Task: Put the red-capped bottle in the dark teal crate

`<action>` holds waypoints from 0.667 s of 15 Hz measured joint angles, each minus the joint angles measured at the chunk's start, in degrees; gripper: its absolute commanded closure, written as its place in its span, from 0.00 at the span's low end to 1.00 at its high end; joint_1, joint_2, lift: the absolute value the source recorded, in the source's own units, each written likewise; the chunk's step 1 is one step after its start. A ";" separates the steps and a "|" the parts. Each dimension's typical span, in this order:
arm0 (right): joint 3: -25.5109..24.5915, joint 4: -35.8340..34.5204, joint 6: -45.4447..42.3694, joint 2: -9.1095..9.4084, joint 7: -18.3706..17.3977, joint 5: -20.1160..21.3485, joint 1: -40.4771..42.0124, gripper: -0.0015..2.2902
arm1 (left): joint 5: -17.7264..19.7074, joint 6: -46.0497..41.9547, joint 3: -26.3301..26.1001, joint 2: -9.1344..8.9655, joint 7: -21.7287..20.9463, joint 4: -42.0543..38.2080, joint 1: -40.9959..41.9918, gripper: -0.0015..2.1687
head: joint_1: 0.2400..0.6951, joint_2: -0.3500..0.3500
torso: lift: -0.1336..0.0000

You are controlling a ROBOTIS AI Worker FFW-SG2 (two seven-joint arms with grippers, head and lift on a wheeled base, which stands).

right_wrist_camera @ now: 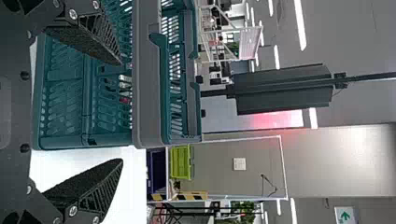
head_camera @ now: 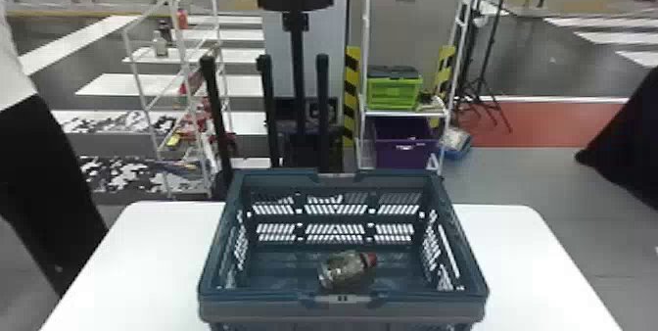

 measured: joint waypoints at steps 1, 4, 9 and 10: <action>0.00 0.02 0.00 0.05 0.00 0.05 -0.04 0.07 | 0.00 0.00 -0.02 0.06 0.00 0.02 -0.03 0.04 | 0.57 0.50 | 1.00; 0.10 0.02 -0.01 0.19 0.00 0.13 -0.19 0.07 | -0.01 0.00 -0.03 0.19 0.00 0.02 -0.06 0.04 | 0.57 0.50 | 1.00; 0.18 -0.22 0.10 0.40 0.00 0.45 -0.23 0.07 | -0.09 -0.42 -0.03 0.20 0.44 0.03 0.37 0.04 | 0.57 0.50 | 1.00; 0.21 -0.23 0.13 0.40 0.00 0.47 -0.25 0.07 | -0.10 -0.75 -0.03 0.16 0.51 0.04 0.50 0.04 | 0.57 0.50 | 1.00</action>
